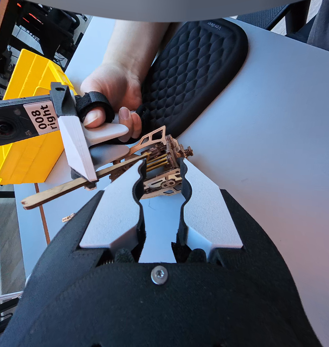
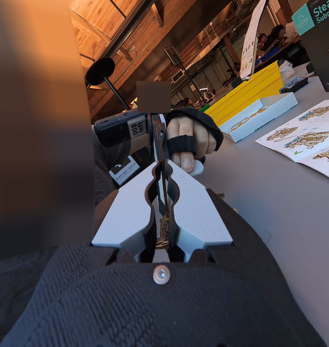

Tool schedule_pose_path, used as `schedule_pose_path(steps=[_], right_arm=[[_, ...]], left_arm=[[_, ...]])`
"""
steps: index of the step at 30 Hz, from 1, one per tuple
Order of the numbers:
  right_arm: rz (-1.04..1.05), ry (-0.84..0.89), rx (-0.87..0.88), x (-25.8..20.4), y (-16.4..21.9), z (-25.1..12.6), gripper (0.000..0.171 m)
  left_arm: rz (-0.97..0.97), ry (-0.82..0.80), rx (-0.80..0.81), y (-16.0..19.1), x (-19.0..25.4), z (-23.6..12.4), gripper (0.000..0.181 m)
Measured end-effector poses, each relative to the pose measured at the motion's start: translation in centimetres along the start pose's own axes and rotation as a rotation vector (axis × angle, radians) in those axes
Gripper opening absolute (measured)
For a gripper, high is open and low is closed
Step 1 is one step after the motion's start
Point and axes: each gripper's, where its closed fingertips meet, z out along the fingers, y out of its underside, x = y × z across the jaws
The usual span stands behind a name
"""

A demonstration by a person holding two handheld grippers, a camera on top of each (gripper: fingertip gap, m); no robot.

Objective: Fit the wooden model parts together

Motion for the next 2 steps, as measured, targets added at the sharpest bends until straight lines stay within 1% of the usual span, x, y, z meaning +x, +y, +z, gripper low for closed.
schedule_pose_path(steps=[1, 2], right_arm=[[-0.004, -0.003, -0.001, -0.09, 0.01, 0.05, 0.000], [-0.006, -0.005, -0.004, -0.14, 0.06, 0.09, 0.000]], left_arm=[[0.005, 0.006, 0.001, -0.02, 0.07, 0.02, 0.034], [0.013, 0.009, 0.002, -0.05, 0.11, 0.04, 0.034]])
